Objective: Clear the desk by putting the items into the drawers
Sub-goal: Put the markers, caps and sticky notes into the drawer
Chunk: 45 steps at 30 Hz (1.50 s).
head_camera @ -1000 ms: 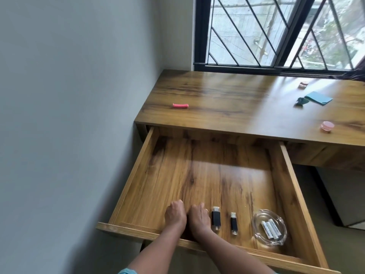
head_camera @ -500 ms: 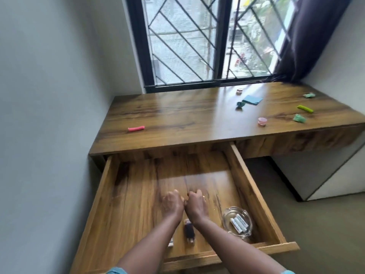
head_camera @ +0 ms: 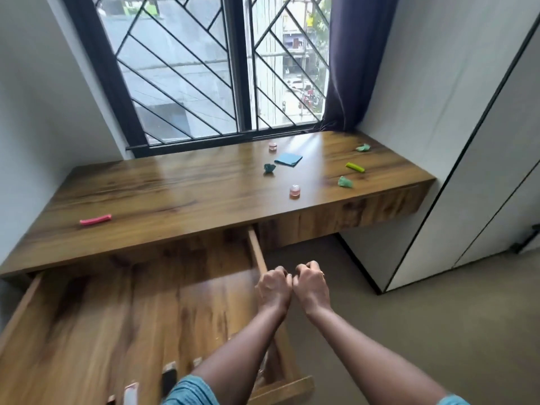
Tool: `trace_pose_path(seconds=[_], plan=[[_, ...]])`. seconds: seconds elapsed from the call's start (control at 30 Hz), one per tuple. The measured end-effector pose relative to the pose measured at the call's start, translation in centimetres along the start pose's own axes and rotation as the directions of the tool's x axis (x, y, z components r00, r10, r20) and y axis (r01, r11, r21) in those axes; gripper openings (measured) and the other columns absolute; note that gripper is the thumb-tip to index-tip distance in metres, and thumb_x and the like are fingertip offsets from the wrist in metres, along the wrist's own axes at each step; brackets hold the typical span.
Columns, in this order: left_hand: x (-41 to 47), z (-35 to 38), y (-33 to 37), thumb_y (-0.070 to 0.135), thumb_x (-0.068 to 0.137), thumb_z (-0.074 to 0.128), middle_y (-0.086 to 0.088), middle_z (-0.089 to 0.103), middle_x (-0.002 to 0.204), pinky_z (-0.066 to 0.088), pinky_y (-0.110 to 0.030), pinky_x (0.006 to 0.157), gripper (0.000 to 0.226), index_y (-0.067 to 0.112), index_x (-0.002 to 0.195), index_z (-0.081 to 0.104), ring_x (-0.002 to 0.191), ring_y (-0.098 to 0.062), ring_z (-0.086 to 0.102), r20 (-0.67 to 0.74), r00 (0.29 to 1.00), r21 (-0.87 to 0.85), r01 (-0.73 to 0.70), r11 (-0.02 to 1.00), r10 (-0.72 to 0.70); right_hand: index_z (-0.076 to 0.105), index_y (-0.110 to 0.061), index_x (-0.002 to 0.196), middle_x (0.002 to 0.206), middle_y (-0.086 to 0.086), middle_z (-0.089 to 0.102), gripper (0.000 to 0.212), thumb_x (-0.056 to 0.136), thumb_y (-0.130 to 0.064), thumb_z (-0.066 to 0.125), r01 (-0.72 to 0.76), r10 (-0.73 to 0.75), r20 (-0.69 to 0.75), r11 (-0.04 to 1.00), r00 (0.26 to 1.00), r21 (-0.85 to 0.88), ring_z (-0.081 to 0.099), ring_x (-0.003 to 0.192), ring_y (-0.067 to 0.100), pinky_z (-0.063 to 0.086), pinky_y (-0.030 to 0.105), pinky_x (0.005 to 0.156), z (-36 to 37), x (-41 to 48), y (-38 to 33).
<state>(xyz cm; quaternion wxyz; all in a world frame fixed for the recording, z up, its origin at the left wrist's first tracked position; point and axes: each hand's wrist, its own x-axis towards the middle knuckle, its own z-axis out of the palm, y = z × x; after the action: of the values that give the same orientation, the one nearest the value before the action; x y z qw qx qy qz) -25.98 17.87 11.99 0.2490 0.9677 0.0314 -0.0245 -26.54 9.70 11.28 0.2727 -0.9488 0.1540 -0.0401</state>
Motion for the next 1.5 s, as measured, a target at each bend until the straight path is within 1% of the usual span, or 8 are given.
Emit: trace_pose_path(seconds=[0.33, 0.57, 0.83, 1.07, 1.17, 1.27, 1.4, 1.5], plan=[[4.5, 6.1, 14.1, 0.041, 0.093, 0.045, -0.005, 0.069, 0.104, 0.049, -0.033, 0.081, 0.032, 0.018, 0.102, 0.065, 0.104, -0.024, 0.06, -0.024, 0.996, -0.01, -0.09, 0.996, 0.09, 0.066, -0.004, 0.106, 0.114, 0.014, 0.054, 0.023, 0.09, -0.015, 0.052, -0.013, 0.013, -0.083, 1.0, 0.996, 0.004, 0.058, 0.104, 0.032, 0.048, 0.033, 0.081, -7.2, 10.4, 11.0], [13.6, 8.2, 19.2, 0.036, 0.093, 0.048, -0.01, 0.068, 0.108, 0.05, -0.036, 0.082, 0.032, 0.014, 0.11, 0.064, 0.107, -0.027, 0.057, -0.109, 0.986, -0.02, -0.126, 0.992, 0.123, 0.066, -0.002, 0.109, 0.118, 0.019, 0.053, 0.026, 0.088, -0.012, 0.055, 0.039, -0.039, -0.118, 0.999, 0.992, -0.001, 0.056, 0.108, 0.036, 0.045, 0.035, 0.089, -8.7, 21.2, 12.3], [24.9, 9.8, 23.4, 0.032, 0.094, 0.049, -0.014, 0.063, 0.116, 0.048, -0.037, 0.091, 0.034, 0.017, 0.122, 0.059, 0.113, -0.029, 0.054, -0.131, 0.987, -0.075, -0.107, 0.991, 0.097, 0.066, 0.001, 0.109, 0.119, 0.022, 0.054, 0.028, 0.088, -0.009, 0.051, 0.058, -0.076, -0.117, 0.987, 0.99, -0.152, 0.057, 0.105, 0.038, 0.045, 0.037, 0.092, -10.9, 34.8, 13.1], [30.5, 11.1, 25.4, 0.025, 0.084, 0.061, -0.009, 0.072, 0.098, 0.052, -0.037, 0.079, 0.022, 0.015, 0.101, 0.07, 0.098, -0.031, 0.063, -0.277, 0.95, -0.032, -0.162, 0.986, 0.147, 0.063, -0.002, 0.116, 0.124, 0.023, 0.052, 0.032, 0.093, -0.006, 0.041, -0.004, -0.006, -0.066, 0.989, 0.998, -0.149, 0.051, 0.113, 0.04, 0.042, 0.04, 0.096, -11.4, 44.9, 13.9], [31.7, 11.8, 25.5, 0.025, 0.084, 0.06, -0.008, 0.071, 0.1, 0.052, -0.038, 0.08, 0.022, 0.015, 0.101, 0.07, 0.099, -0.03, 0.063, -0.283, 0.942, 0.001, -0.186, 0.983, 0.179, 0.049, -0.013, 0.134, 0.129, 0.024, 0.048, 0.044, 0.096, -0.005, 0.028, 0.025, -0.024, 0.004, 0.985, 1.0, -0.17, 0.048, 0.117, 0.041, 0.039, 0.042, 0.1, -11.5, 47.5, 13.8], [32.7, 11.8, 25.7, 0.024, 0.086, 0.058, -0.007, 0.071, 0.103, 0.05, -0.037, 0.081, 0.022, 0.015, 0.103, 0.07, 0.102, -0.028, 0.061, -0.287, 0.948, 0.014, -0.138, 0.99, 0.136, 0.037, -0.025, 0.143, 0.139, 0.022, 0.04, 0.047, 0.1, -0.015, 0.022, 0.049, -0.032, 0.101, 0.984, 0.994, -0.172, 0.042, 0.125, 0.039, 0.034, 0.042, 0.105, -11.3, 49.4, 13.7], [33.2, 11.4, 25.5, 0.024, 0.067, 0.075, 0.002, 0.072, 0.075, 0.054, -0.027, 0.058, 0.012, 0.02, 0.079, 0.073, 0.074, -0.022, 0.068, -0.317, 0.946, 0.068, -0.047, 0.997, 0.067, 0.048, -0.006, 0.132, 0.133, 0.024, 0.046, 0.043, 0.101, -0.029, 0.029, -0.001, 0.005, 0.119, 1.0, 0.993, -0.03, 0.044, 0.123, 0.039, 0.036, 0.043, 0.101, -10.7, 50.8, 12.8], [33.4, 10.4, 24.8, 0.026, 0.063, 0.078, 0.006, 0.071, 0.069, 0.052, -0.022, 0.053, 0.014, 0.022, 0.075, 0.072, 0.068, -0.016, 0.066, -0.357, 0.933, 0.095, -0.005, 0.995, 0.038, 0.044, -0.002, 0.134, 0.129, 0.029, 0.046, 0.041, 0.101, -0.022, 0.028, 0.059, -0.056, 0.118, 0.998, 0.991, -0.018, 0.045, 0.119, 0.042, 0.038, 0.045, 0.1, -10.0, 50.7, 10.9]])
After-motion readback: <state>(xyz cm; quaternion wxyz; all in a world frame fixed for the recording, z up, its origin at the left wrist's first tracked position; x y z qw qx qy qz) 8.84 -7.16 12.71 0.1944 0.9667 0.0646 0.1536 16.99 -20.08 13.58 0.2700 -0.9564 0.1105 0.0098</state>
